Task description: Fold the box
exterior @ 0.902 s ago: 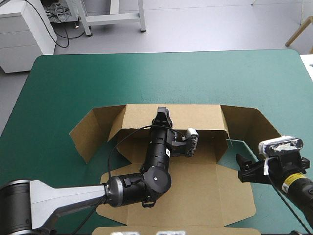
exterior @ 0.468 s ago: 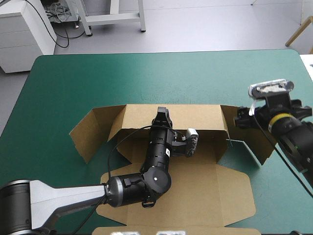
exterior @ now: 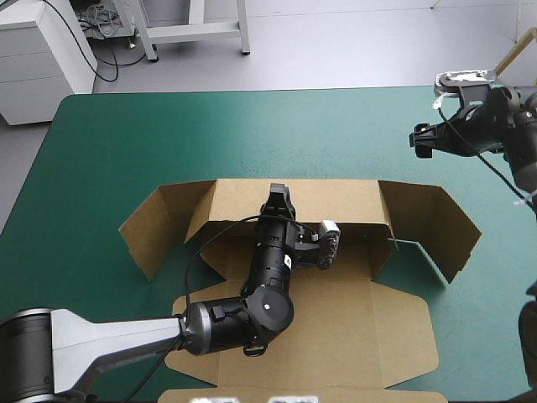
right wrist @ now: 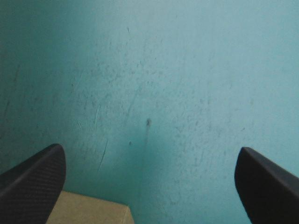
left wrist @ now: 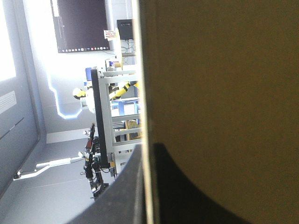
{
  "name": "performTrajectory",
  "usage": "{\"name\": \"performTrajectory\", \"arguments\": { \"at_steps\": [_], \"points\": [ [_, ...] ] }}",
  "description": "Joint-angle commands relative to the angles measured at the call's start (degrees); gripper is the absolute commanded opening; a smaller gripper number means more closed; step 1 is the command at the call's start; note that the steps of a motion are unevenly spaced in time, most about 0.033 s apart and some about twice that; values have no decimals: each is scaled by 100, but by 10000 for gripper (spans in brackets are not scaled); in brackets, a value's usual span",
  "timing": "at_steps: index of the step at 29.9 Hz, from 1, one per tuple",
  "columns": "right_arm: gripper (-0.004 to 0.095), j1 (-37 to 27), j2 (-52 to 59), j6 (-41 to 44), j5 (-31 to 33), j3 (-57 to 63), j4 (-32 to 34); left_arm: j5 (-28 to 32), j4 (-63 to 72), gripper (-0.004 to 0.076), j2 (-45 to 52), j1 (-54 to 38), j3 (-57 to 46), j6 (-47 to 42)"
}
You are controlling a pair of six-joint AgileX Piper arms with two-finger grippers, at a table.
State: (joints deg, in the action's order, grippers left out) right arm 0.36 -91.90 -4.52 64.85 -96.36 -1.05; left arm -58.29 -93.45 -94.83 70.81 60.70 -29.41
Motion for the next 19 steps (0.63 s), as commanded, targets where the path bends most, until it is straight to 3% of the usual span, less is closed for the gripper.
{"name": "performTrajectory", "arguments": {
  "at_steps": [1,19],
  "points": [
    [901,-123,-188,-289,413,-465,-251,-211,-121,-10,235,53,102,-79],
    [901,-123,882,-165,413,1179,-372,-230,49,-10,235,53,102,-79]
  ]
}}
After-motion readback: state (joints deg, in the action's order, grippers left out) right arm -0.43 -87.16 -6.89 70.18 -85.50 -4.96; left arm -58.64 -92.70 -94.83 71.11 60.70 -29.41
